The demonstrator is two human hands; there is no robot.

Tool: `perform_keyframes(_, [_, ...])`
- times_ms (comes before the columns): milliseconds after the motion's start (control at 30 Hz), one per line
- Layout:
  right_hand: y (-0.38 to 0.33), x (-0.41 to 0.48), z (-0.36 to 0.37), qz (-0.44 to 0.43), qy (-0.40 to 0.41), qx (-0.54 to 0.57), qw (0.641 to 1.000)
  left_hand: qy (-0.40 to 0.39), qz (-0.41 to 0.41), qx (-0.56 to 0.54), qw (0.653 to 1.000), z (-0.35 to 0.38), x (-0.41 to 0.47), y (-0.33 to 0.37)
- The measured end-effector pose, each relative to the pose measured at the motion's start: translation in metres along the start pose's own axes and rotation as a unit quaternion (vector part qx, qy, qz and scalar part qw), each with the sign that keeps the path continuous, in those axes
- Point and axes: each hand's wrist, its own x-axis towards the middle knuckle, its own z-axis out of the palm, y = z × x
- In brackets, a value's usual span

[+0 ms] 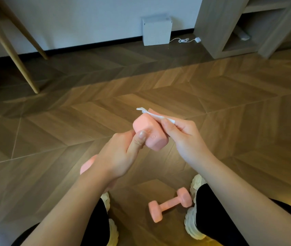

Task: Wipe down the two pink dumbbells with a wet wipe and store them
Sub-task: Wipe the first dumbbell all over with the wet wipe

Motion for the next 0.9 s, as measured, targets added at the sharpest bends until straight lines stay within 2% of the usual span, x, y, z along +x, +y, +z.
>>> perform_keyframes(167, [-0.005,-0.001,-0.002,-0.023,-0.003,-0.009,1.000,-0.004,0.000,-0.027,1.000,0.002,0.005,0.000])
perform_keyframes(500, [-0.005,-0.003,-0.012,0.008,0.014,-0.037,0.999,-0.021,0.015,-0.023,0.999,0.011,0.009,0.001])
perform_keyframes(600, [-0.005,-0.007,-0.010,-0.015,0.002,-0.023,1.000,-0.020,0.012,-0.030,0.999,0.011,0.010,0.002])
perform_keyframes(733, [-0.006,-0.004,-0.010,0.011,0.014,-0.032,0.999,-0.018,0.023,-0.033,0.999,0.012,0.009,0.003])
perform_keyframes(900, [-0.005,-0.009,-0.008,0.007,0.013,-0.039,0.999,-0.016,0.003,-0.045,0.999,0.014,0.006,-0.001])
